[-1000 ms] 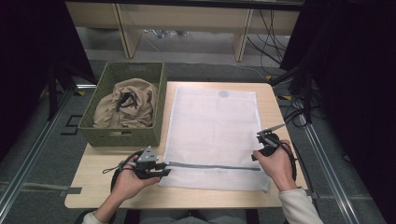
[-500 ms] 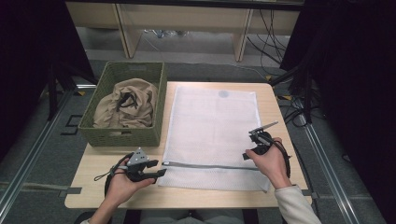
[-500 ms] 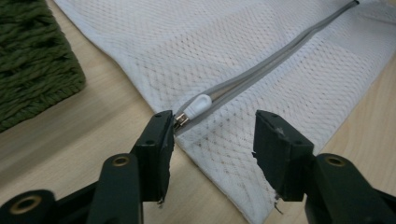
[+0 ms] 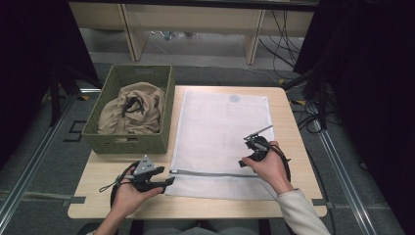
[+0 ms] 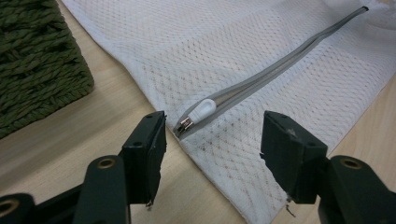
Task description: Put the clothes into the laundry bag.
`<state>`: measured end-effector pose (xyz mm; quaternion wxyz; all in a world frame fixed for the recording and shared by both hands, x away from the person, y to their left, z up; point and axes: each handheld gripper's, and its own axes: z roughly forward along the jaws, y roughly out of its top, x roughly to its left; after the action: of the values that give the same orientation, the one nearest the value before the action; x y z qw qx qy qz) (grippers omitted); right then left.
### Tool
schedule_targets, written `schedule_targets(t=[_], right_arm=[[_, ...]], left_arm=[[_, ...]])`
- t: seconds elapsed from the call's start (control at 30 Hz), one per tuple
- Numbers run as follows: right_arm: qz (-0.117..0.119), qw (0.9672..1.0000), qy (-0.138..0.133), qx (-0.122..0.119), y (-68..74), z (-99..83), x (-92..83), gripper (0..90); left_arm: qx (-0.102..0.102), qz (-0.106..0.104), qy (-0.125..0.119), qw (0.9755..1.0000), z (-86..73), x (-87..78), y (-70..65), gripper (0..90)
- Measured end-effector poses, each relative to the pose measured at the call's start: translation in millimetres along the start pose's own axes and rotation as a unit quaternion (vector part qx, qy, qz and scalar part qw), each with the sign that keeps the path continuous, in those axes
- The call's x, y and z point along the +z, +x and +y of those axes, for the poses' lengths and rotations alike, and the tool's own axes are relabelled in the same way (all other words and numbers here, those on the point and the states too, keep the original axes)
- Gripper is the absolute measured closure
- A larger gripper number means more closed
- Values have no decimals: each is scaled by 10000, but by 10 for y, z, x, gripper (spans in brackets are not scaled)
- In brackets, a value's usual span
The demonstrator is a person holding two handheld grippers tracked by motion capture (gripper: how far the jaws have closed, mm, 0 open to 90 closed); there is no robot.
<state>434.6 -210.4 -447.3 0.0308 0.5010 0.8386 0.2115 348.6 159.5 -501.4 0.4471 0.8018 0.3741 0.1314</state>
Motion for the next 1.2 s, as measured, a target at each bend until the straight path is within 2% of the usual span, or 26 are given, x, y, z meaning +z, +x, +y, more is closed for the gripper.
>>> schedule_targets(t=[0.03,0.07,0.1,0.13,0.17,0.2,0.23,0.27,0.3,0.33,0.37,0.4,0.53,0.57,0.63,0.67,0.77,0.8,0.87,0.9,0.93,0.97,1.03,1.07,1.1,1.2], right_arm=[[-22,9999,47,-97,74,36,57,640],[-22,9999,47,-97,74,36,57,640],[28,9997,19,-240,103,51,95,638],[75,9994,62,-337,138,73,137,637],[101,9991,83,-394,187,99,176,634],[101,9991,83,-394,187,99,176,634],[138,9979,55,-630,220,135,236,632],[138,9979,55,-630,220,135,236,632],[165,9975,18,-691,228,144,256,631],[151,9969,118,-759,271,159,299,622],[162,9967,112,-793,289,160,321,617],[145,9963,139,-833,299,157,339,615],[100,9957,242,-889,325,138,388,606],[85,9949,255,-976,323,134,396,605],[68,9952,279,-931,351,121,405,600],[78,9947,287,-983,356,118,414,596],[49,9935,344,-1085,374,115,428,591],[36,9920,387,-1205,402,103,442,583],[5,9920,400,-1195,414,100,446,581],[-4,9908,391,-1297,426,97,455,576],[-26,9904,425,-1311,439,94,460,575],[-71,9892,423,-1402,461,87,475,571],[-108,9889,437,-1416,474,86,474,570],[-203,9870,447,-1533,502,79,479,570],[-203,9870,447,-1533,502,79,479,570],[-324,9845,424,-1671,526,70,483,599]], left_arm=[[17,-16,32,10000,-2,4,3,403],[17,-16,32,10000,-2,4,3,401],[88,34,103,9999,-2,3,17,401],[68,32,124,9999,-2,6,21,400],[-48,19,40,10000,-9,22,8,400],[-48,19,40,10000,-9,22,8,400],[119,13,172,9998,-10,22,39,398],[119,13,172,9998,-10,22,39,398],[9,8,60,10000,-20,45,18,398],[-74,-26,92,9999,-28,52,12,398],[19,-27,174,9998,-34,49,21,398],[23,-30,108,9999,-39,60,15,398],[11,-5,106,9999,-42,60,12,398],[12,-11,95,10000,-42,60,12,398],[-30,-49,66,10000,-41,63,10,398],[76,-2,164,9998,-38,53,27,398],[59,16,152,9999,-41,56,26,398],[51,15,152,9999,-42,56,26,398],[51,14,151,9999,-42,55,27,398],[-17,-9,92,10000,-43,62,18,398],[54,-2,164,9999,-41,52,30,398],[50,-12,151,9999,-39,50,29,398],[52,-8,143,9999,-37,48,28,398],[33,-1,117,9999,-36,49,25,398],[33,-1,117,9999,-36,49,25,398],[48,-15,150,9999,-38,50,27,398]])
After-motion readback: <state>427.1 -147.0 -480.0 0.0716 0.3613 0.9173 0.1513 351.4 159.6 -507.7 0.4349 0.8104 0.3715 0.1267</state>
